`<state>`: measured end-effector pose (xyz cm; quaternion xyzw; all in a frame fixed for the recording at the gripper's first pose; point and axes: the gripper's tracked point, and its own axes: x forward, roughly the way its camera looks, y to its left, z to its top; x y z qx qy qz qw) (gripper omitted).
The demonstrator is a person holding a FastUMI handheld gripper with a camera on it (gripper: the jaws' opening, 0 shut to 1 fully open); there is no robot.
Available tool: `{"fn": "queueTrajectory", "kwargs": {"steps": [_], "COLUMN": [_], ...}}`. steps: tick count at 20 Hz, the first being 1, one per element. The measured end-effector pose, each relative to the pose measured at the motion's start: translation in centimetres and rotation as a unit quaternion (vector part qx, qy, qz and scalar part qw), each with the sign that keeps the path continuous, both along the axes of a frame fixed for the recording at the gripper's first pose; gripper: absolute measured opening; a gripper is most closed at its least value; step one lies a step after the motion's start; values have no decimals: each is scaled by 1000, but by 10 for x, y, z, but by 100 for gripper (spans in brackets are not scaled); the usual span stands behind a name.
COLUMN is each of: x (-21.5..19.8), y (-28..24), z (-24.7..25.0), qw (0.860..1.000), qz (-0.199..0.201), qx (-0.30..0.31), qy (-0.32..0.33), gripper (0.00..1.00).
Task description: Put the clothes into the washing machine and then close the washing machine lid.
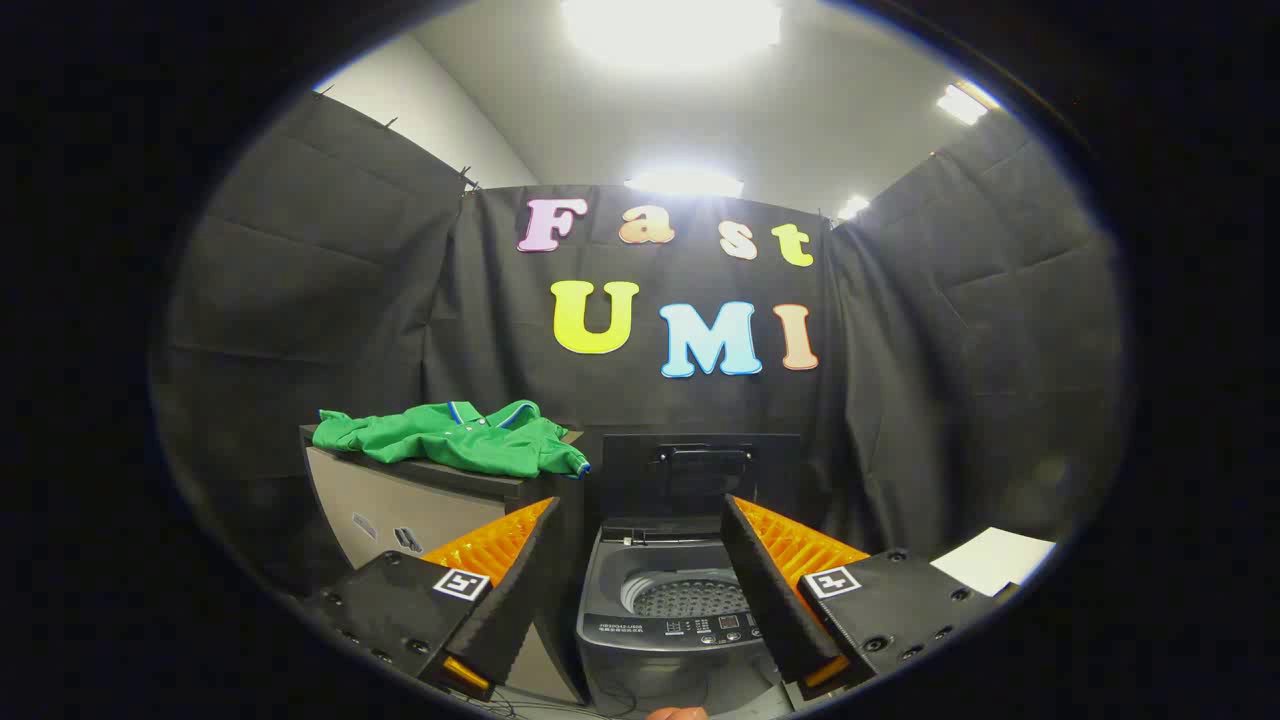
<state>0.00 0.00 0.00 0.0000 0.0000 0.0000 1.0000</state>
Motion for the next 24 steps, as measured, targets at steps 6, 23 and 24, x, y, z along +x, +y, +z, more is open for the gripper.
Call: {"fn": "queueTrajectory", "kwargs": {"steps": [6, 23, 24], "x": [0, -11, -10], "y": [3, 3, 4], "z": [4, -11, -10], "qw": [1000, 999, 999], "qz": [10, 12, 15], "qx": [-12, -15, -14], "qy": [-2, 37, 40], "gripper": [98, 99, 99]}}
